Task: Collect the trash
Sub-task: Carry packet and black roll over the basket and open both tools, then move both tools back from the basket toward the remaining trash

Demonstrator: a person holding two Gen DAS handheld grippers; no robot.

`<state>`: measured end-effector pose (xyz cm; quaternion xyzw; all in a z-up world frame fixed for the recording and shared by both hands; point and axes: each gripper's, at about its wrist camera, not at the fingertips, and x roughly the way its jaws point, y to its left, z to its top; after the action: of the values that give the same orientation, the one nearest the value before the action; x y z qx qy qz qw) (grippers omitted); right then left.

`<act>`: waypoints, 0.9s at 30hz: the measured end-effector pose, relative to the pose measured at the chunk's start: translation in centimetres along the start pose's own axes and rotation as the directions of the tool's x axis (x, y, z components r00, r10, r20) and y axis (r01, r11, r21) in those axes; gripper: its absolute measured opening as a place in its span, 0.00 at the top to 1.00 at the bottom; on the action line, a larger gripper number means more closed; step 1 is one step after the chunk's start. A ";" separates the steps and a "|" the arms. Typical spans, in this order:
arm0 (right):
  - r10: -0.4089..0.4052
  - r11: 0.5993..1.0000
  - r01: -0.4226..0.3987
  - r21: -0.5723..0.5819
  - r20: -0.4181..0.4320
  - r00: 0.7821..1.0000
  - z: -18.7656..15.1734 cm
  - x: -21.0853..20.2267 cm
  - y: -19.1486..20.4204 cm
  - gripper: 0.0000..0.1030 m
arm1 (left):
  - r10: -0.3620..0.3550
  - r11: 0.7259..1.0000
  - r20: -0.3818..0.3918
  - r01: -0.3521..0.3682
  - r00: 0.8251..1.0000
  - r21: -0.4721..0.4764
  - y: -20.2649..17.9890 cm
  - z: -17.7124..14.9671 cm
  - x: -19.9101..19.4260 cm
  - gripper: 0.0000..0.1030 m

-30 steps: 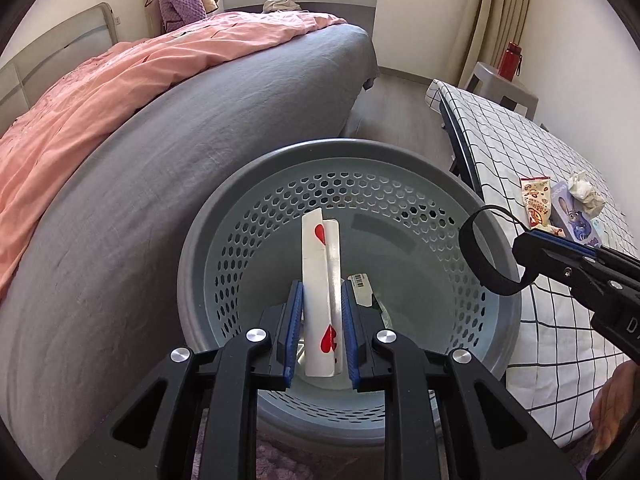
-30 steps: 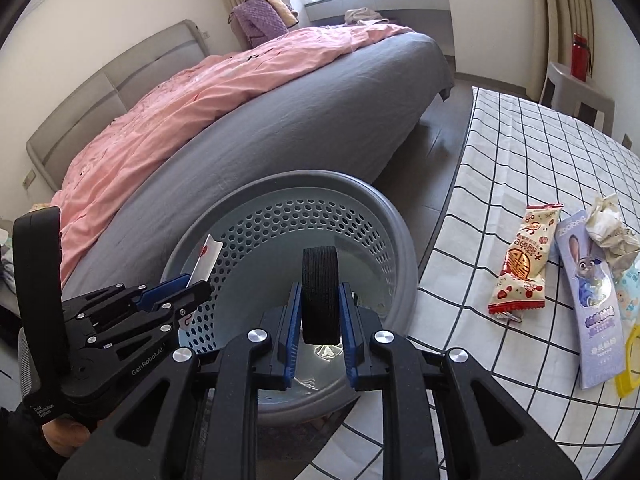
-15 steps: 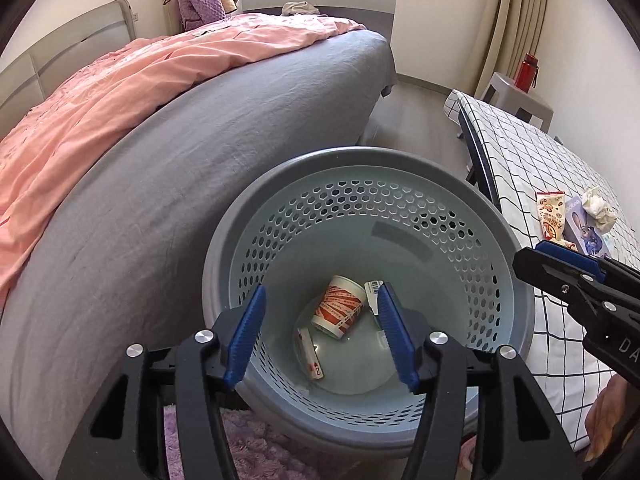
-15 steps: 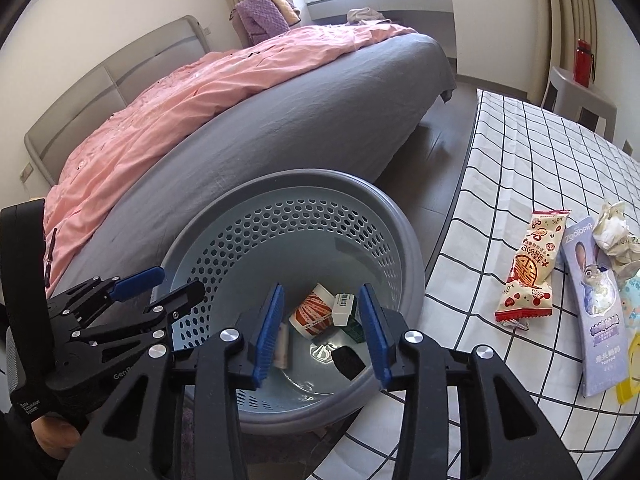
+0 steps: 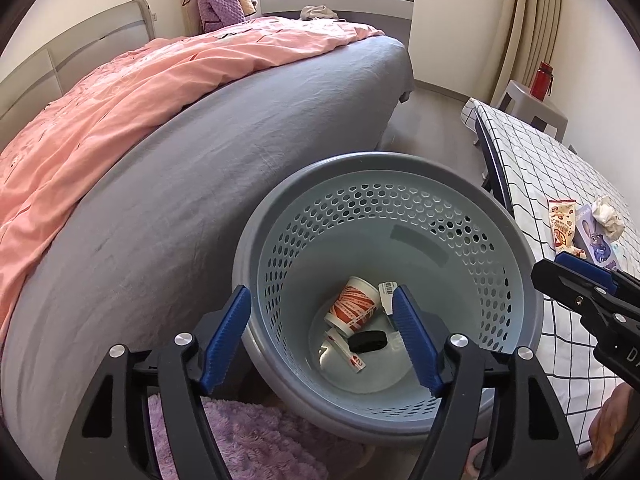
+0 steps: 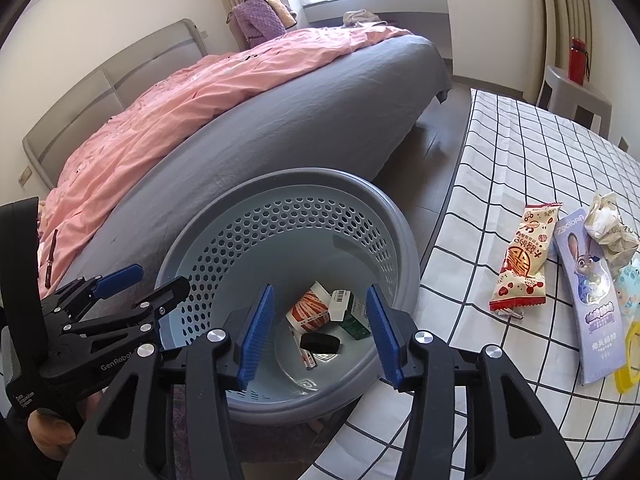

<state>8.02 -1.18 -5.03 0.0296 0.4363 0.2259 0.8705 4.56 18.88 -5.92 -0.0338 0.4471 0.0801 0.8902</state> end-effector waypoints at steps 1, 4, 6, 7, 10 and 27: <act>0.000 1.000 0.000 0.000 0.001 1.000 0.0 0.0 0.0 0.52 | 0.002 1.000 0.002 -0.002 1.000 -0.001 0.1 0.0 -0.1 0.32; -0.001 1.000 0.001 0.000 0.003 1.000 -0.1 -0.2 0.0 0.52 | 0.010 1.000 0.009 -0.010 1.000 -0.004 0.1 -0.1 -0.4 0.29; -0.002 1.000 0.002 -0.001 0.004 1.000 -0.1 -0.2 0.0 0.51 | 0.015 1.000 0.014 -0.015 1.000 -0.008 0.2 -0.1 -0.7 0.28; -0.003 1.000 0.003 -0.002 0.005 1.000 -0.1 -0.3 0.0 0.51 | 0.018 1.000 0.017 -0.018 1.000 -0.010 0.2 -0.1 -0.8 0.27; -0.004 1.000 0.004 0.001 0.010 1.000 -0.2 -0.5 0.0 0.48 | 0.025 1.000 0.021 -0.025 0.999 -0.011 0.2 -0.1 -1.2 0.27; -0.028 0.998 0.026 0.065 0.016 0.999 -3.0 -3.1 -2.3 0.39 | 0.002 1.000 0.029 -0.003 1.000 0.023 -2.1 -0.8 -3.0 0.25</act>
<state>4.91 -4.96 -5.17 0.0538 0.4364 0.1996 0.8757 2.52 16.36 -4.07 -0.0221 0.4351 0.0766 0.8969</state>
